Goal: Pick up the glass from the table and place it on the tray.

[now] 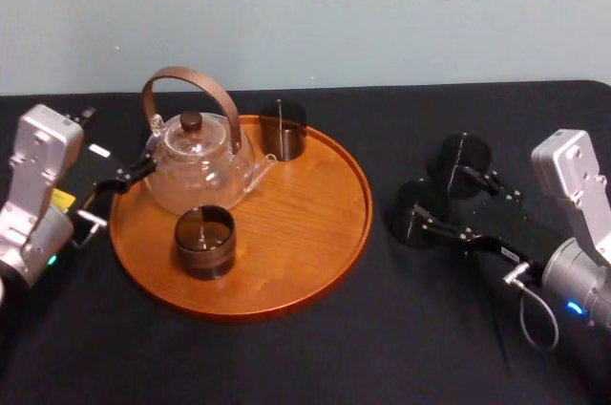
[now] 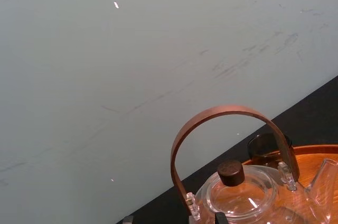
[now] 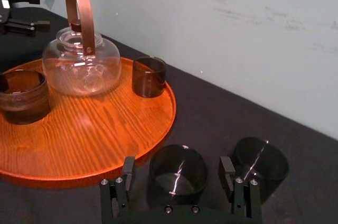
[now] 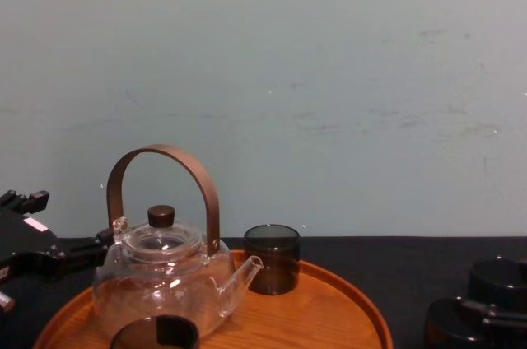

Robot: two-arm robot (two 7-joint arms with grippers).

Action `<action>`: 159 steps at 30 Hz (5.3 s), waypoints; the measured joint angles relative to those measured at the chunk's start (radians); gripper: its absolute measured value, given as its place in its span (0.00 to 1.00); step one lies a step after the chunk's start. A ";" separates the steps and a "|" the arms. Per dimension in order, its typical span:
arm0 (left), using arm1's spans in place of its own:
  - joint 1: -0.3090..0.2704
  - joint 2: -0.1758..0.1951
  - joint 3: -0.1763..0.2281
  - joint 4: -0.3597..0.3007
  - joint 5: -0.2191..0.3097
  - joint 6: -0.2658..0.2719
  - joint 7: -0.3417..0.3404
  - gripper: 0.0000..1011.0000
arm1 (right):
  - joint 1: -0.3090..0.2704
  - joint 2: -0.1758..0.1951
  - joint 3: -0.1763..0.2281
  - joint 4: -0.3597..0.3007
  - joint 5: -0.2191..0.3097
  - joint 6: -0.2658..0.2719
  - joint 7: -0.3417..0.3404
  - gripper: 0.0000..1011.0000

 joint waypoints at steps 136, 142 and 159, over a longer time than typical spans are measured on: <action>0.000 0.000 0.000 0.000 0.000 0.000 0.000 0.99 | 0.166 -0.162 0.024 0.194 -0.065 0.171 0.194 0.89; 0.000 0.000 0.000 0.000 0.000 0.000 0.000 0.99 | 0.164 -0.153 0.017 0.143 -0.070 0.180 0.192 0.89; 0.000 0.000 0.000 0.000 0.000 0.000 0.000 0.99 | 0.231 -0.207 -0.093 0.115 -0.134 0.196 0.211 0.89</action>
